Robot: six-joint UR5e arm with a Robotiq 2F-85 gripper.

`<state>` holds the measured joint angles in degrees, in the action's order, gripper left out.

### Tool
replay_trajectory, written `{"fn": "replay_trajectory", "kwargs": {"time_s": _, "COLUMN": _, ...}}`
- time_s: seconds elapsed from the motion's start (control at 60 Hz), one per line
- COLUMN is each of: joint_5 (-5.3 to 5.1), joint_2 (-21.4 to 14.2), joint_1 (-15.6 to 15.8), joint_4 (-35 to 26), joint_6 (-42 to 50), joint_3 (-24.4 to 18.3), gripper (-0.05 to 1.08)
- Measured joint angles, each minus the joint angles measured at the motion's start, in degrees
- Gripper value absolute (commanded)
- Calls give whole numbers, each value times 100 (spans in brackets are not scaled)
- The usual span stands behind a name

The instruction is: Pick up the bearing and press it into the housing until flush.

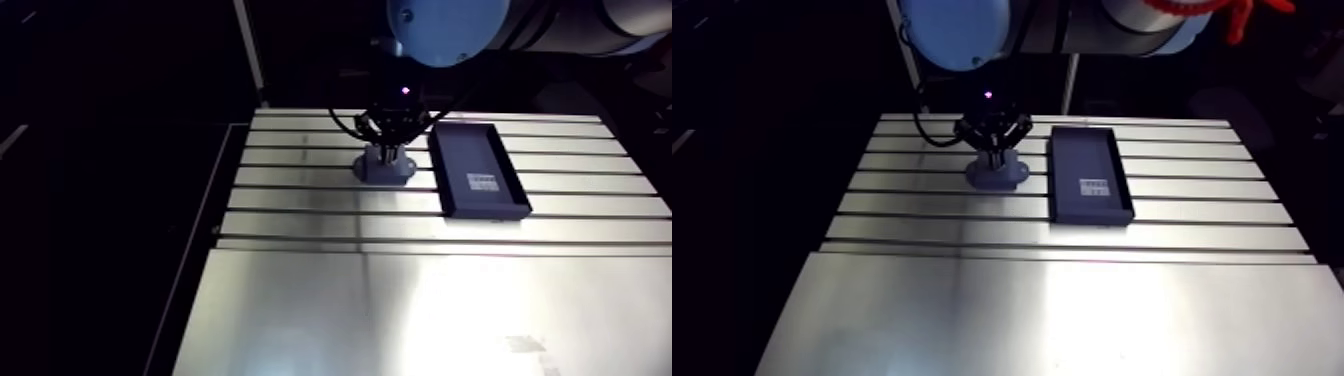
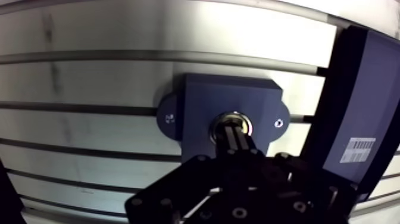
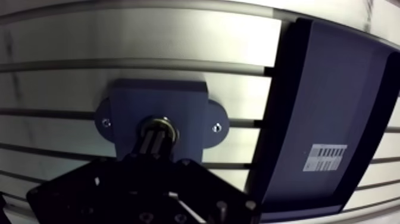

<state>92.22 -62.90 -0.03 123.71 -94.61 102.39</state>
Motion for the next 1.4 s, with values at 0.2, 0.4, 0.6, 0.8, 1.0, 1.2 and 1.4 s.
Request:
{"fn": "replay_trajectory", "kwargs": {"time_s": 0.2, "joint_5": -15, "joint_2": -2, "joint_1": 25, "joint_4": -17, "joint_6": -1, "joint_3": -18, "gripper": 108}}
{"fn": "replay_trajectory", "kwargs": {"time_s": 0.4, "joint_5": -12, "joint_2": -29, "joint_1": 34, "joint_4": -16, "joint_6": -5, "joint_3": -45, "gripper": 108}}
{"fn": "replay_trajectory", "kwargs": {"time_s": 0.6, "joint_5": -1, "joint_2": -57, "joint_1": 48, "joint_4": -28, "joint_6": -8, "joint_3": -64, "gripper": 105}}
{"fn": "replay_trajectory", "kwargs": {"time_s": 0.8, "joint_5": 10, "joint_2": -107, "joint_1": 55, "joint_4": -52, "joint_6": -9, "joint_3": -66, "gripper": 33}}
{"fn": "replay_trajectory", "kwargs": {"time_s": 1.0, "joint_5": 34, "joint_2": -210, "joint_1": 56, "joint_4": -190, "joint_6": -10, "joint_3": -109, "gripper": 1}}
{"fn": "replay_trajectory", "kwargs": {"time_s": 1.2, "joint_5": 46, "joint_2": -386, "joint_1": 57, "joint_4": -526, "joint_6": -9, "joint_3": -242, "gripper": 1}}
{"fn": "replay_trajectory", "kwargs": {"time_s": 1.4, "joint_5": 54, "joint_2": -637, "joint_1": 53, "joint_4": -1116, "joint_6": 26, "joint_3": -522, "gripper": 1}}
